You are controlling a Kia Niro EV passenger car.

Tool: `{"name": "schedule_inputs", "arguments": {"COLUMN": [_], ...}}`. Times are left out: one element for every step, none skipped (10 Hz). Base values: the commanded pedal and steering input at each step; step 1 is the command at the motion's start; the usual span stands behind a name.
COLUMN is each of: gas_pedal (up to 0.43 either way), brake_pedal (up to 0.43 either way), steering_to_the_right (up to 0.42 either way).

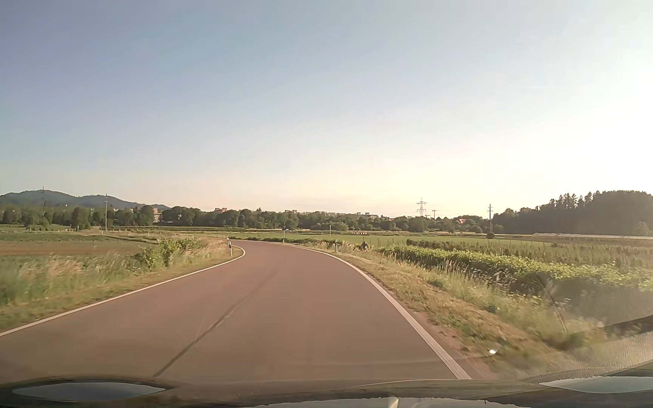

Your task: Follow the waypoints while adhering to traffic rules and regulations

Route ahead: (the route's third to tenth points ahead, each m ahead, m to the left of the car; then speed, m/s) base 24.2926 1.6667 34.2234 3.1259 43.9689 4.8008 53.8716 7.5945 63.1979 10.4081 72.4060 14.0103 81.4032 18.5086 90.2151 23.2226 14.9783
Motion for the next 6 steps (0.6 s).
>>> {"name": "schedule_inputs", "arguments": {"gas_pedal": [0.000,0.000,0.000,0.000,0.000,0.008], "brake_pedal": [0.000,0.000,0.000,0.000,0.000,0.000], "steering_to_the_right": [-0.016,-0.018,-0.024,-0.030,-0.030,-0.030]}}
